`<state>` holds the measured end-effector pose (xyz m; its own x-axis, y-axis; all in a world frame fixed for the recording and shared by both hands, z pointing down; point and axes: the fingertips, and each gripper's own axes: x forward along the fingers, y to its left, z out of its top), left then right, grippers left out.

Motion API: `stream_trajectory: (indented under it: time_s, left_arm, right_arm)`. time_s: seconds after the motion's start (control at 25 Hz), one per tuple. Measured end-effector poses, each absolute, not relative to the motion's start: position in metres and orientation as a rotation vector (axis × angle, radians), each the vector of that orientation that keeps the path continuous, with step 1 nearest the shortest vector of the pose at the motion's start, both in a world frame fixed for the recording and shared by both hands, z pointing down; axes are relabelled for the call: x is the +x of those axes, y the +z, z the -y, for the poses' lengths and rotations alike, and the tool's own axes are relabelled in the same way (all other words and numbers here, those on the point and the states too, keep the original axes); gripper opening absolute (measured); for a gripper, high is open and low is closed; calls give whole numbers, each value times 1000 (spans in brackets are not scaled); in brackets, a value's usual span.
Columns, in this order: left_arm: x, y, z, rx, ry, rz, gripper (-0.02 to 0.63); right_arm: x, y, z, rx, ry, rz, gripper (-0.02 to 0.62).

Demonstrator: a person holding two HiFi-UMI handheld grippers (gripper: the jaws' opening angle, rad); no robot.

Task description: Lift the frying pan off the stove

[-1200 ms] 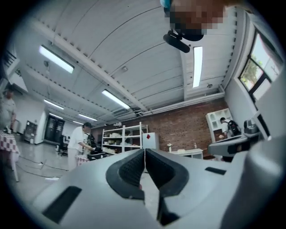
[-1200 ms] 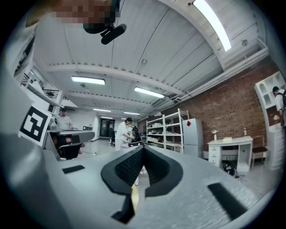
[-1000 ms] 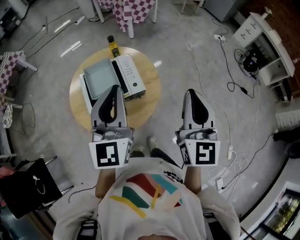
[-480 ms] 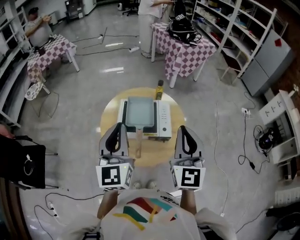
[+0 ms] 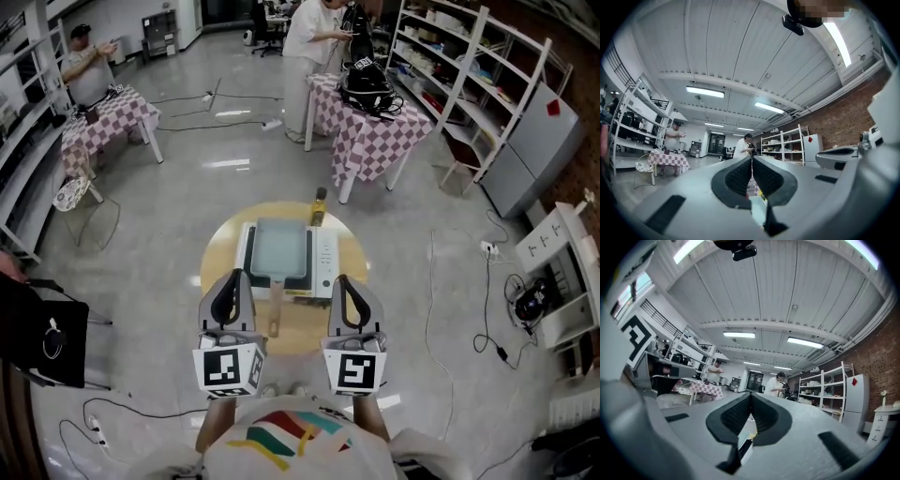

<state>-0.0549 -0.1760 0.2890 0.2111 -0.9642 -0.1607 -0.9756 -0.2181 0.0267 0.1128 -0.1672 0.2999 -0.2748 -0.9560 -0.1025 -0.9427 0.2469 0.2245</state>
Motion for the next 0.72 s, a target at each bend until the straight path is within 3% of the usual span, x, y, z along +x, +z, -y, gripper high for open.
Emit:
stream_trajectory:
  time_s: [0.28,0.72]
  left_arm:
    - [-40,292,177,-2471,347,-1950,6]
    - [-38,286,204,-2489,296,-1883,8]
  right_arm:
    - [116,308,168,1823,-334,2482,-2]
    - [107,310,186,1834,-323,2466,-2]
